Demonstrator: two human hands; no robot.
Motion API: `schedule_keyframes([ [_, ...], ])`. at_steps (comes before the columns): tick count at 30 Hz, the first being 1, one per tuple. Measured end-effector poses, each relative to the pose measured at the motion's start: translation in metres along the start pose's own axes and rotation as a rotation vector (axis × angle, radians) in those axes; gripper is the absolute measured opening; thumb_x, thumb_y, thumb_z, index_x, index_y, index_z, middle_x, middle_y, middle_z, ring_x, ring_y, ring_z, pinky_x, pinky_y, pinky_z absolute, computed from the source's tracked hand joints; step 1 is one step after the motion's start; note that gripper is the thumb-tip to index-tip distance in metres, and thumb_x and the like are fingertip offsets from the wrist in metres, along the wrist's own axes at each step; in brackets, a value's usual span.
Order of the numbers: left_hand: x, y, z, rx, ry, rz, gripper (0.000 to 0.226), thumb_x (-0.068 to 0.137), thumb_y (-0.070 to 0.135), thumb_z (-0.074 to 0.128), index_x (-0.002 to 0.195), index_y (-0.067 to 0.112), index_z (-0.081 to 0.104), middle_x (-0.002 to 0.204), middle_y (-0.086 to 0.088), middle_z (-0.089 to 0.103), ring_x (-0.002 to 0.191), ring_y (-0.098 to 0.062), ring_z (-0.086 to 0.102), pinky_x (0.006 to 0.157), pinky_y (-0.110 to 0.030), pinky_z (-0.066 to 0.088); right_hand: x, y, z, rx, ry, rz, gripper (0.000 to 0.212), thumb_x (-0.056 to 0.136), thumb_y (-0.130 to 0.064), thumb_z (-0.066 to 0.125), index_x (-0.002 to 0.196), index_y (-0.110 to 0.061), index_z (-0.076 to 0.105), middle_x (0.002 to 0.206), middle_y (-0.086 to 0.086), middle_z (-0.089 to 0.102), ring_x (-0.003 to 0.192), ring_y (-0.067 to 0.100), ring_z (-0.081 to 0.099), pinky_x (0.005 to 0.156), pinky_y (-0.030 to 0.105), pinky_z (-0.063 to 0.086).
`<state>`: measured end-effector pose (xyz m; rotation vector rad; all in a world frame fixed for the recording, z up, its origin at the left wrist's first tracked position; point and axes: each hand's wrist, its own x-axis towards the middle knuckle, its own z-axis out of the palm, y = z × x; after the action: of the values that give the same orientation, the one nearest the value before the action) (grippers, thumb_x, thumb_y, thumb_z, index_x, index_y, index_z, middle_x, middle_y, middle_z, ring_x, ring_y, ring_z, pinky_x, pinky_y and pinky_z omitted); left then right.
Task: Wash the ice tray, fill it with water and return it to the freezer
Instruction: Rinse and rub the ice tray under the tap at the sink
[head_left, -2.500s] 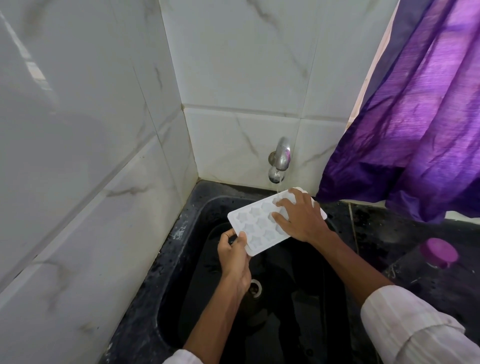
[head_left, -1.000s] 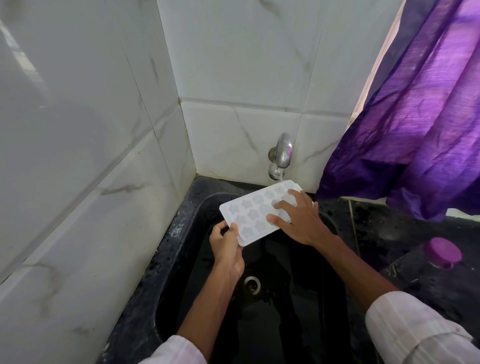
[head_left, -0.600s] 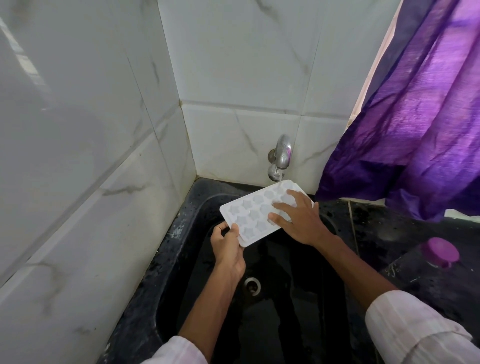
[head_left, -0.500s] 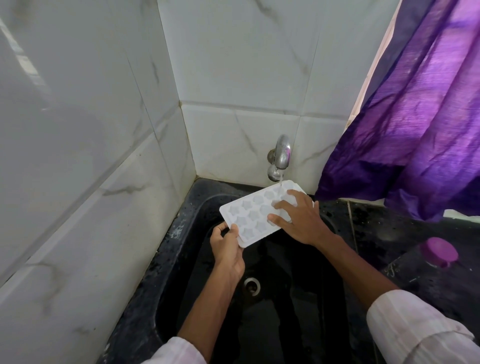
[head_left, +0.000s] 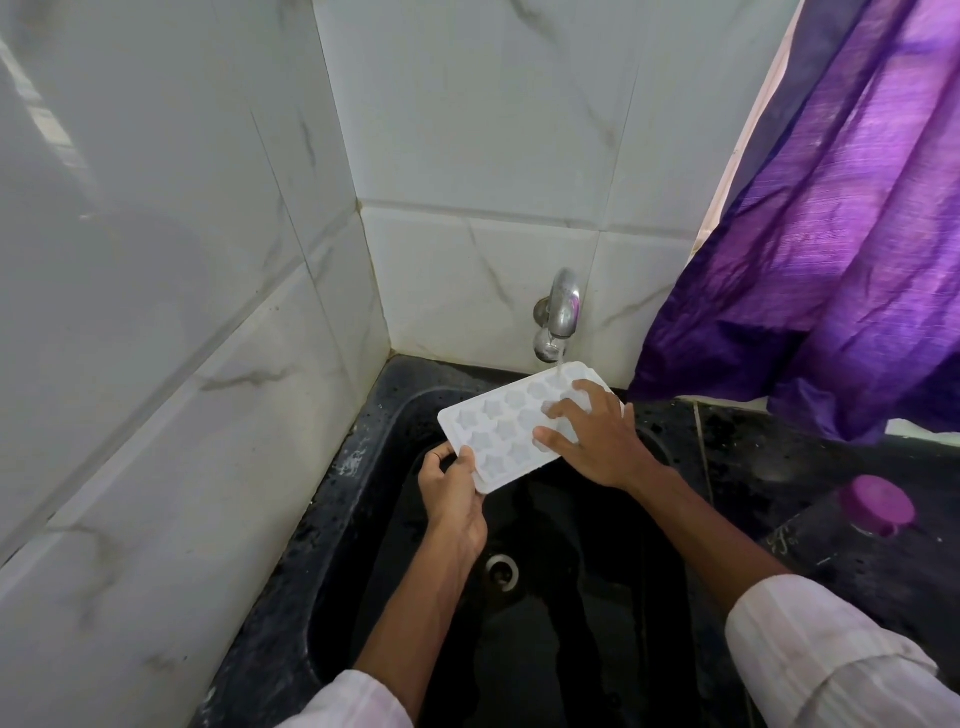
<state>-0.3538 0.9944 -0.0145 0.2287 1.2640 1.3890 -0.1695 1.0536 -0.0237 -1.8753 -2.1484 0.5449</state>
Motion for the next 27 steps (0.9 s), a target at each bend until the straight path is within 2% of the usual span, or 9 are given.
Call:
schedule_keyframes([
  [3, 0.004, 0.000, 0.000, 0.010, 0.002, 0.001, 0.022, 0.102, 0.003, 0.050, 0.124, 0.005, 0.054, 0.097, -0.007, 0.068, 0.085, -0.019, 0.070, 0.072, -0.035, 0.060, 0.003, 0.002, 0.001, 0.043, 0.004, -0.002, 0.050, 0.089, -0.065, 0.051, 0.129, -0.034, 0.048, 0.158, 0.000, 0.017, 0.148, 0.026, 0.012, 0.117, 0.059, 0.002],
  [9, 0.013, 0.002, 0.000, 0.011, 0.021, -0.002, 0.022, 0.103, 0.004, 0.049, 0.125, 0.004, 0.053, 0.098, -0.009, 0.068, 0.086, -0.021, 0.069, 0.076, -0.039, 0.059, 0.002, 0.012, 0.004, 0.123, 0.074, -0.090, 0.056, 0.081, -0.065, 0.064, 0.119, -0.027, 0.048, 0.143, -0.003, 0.036, 0.136, 0.022, 0.031, 0.114, 0.050, 0.023],
  [12, 0.017, 0.006, 0.000, -0.007, 0.038, -0.003, 0.019, 0.103, 0.004, 0.049, 0.121, 0.005, 0.054, 0.095, -0.007, 0.068, 0.083, -0.019, 0.069, 0.068, -0.035, 0.059, 0.001, 0.018, 0.006, 0.109, 0.068, -0.130, 0.053, 0.079, -0.064, 0.067, 0.116, -0.028, 0.053, 0.150, 0.003, 0.031, 0.141, 0.024, 0.023, 0.116, 0.053, 0.019],
  [16, 0.021, 0.008, 0.003, -0.021, 0.043, -0.022, 0.017, 0.103, 0.004, 0.050, 0.119, 0.006, 0.054, 0.096, -0.008, 0.067, 0.084, -0.019, 0.068, 0.070, -0.037, 0.059, 0.002, 0.019, 0.009, 0.037, 0.033, -0.150, 0.064, 0.077, -0.070, 0.063, 0.127, -0.032, 0.054, 0.156, 0.003, 0.021, 0.145, 0.025, 0.014, 0.119, 0.054, 0.011],
  [18, 0.022, 0.008, 0.004, -0.033, 0.044, -0.030, 0.017, 0.102, 0.004, 0.050, 0.119, 0.006, 0.054, 0.101, -0.010, 0.067, 0.087, -0.020, 0.068, 0.077, -0.041, 0.059, 0.002, 0.017, 0.010, 0.011, 0.025, -0.145, 0.076, 0.073, -0.082, 0.049, 0.131, -0.034, 0.052, 0.157, 0.003, 0.019, 0.146, 0.026, 0.012, 0.119, 0.057, 0.009],
  [20, 0.023, 0.009, 0.005, -0.044, 0.047, -0.031, 0.017, 0.102, 0.003, 0.050, 0.119, 0.006, 0.054, 0.103, -0.011, 0.067, 0.088, -0.020, 0.068, 0.078, -0.042, 0.059, 0.003, 0.016, 0.011, -0.005, 0.031, -0.144, 0.081, 0.071, -0.084, 0.034, 0.133, -0.035, 0.052, 0.158, 0.005, 0.018, 0.146, 0.028, 0.013, 0.118, 0.059, 0.011],
  [21, 0.024, 0.010, 0.005, -0.052, 0.048, -0.029, 0.018, 0.102, 0.003, 0.050, 0.120, 0.006, 0.053, 0.101, -0.010, 0.067, 0.087, -0.020, 0.068, 0.075, -0.040, 0.059, 0.004, 0.015, 0.011, -0.004, 0.031, -0.142, 0.079, 0.073, -0.083, 0.033, 0.133, -0.036, 0.052, 0.158, 0.005, 0.019, 0.146, 0.029, 0.014, 0.118, 0.060, 0.012],
  [25, 0.027, 0.013, 0.002, -0.065, 0.048, -0.033, 0.018, 0.102, 0.002, 0.049, 0.120, 0.004, 0.053, 0.097, -0.009, 0.066, 0.087, -0.021, 0.068, 0.071, -0.038, 0.058, 0.007, 0.016, 0.011, -0.021, 0.043, -0.154, 0.055, 0.086, -0.066, 0.054, 0.130, -0.033, 0.056, 0.156, 0.007, 0.024, 0.146, 0.030, 0.018, 0.117, 0.062, 0.014],
  [27, 0.027, 0.012, 0.002, -0.064, 0.046, -0.039, 0.018, 0.102, 0.002, 0.049, 0.119, 0.004, 0.053, 0.097, -0.009, 0.067, 0.086, -0.021, 0.068, 0.072, -0.038, 0.058, 0.008, 0.015, 0.010, -0.033, 0.048, -0.154, 0.064, 0.082, -0.073, 0.044, 0.127, -0.029, 0.057, 0.155, 0.007, 0.027, 0.145, 0.029, 0.021, 0.117, 0.062, 0.015],
])
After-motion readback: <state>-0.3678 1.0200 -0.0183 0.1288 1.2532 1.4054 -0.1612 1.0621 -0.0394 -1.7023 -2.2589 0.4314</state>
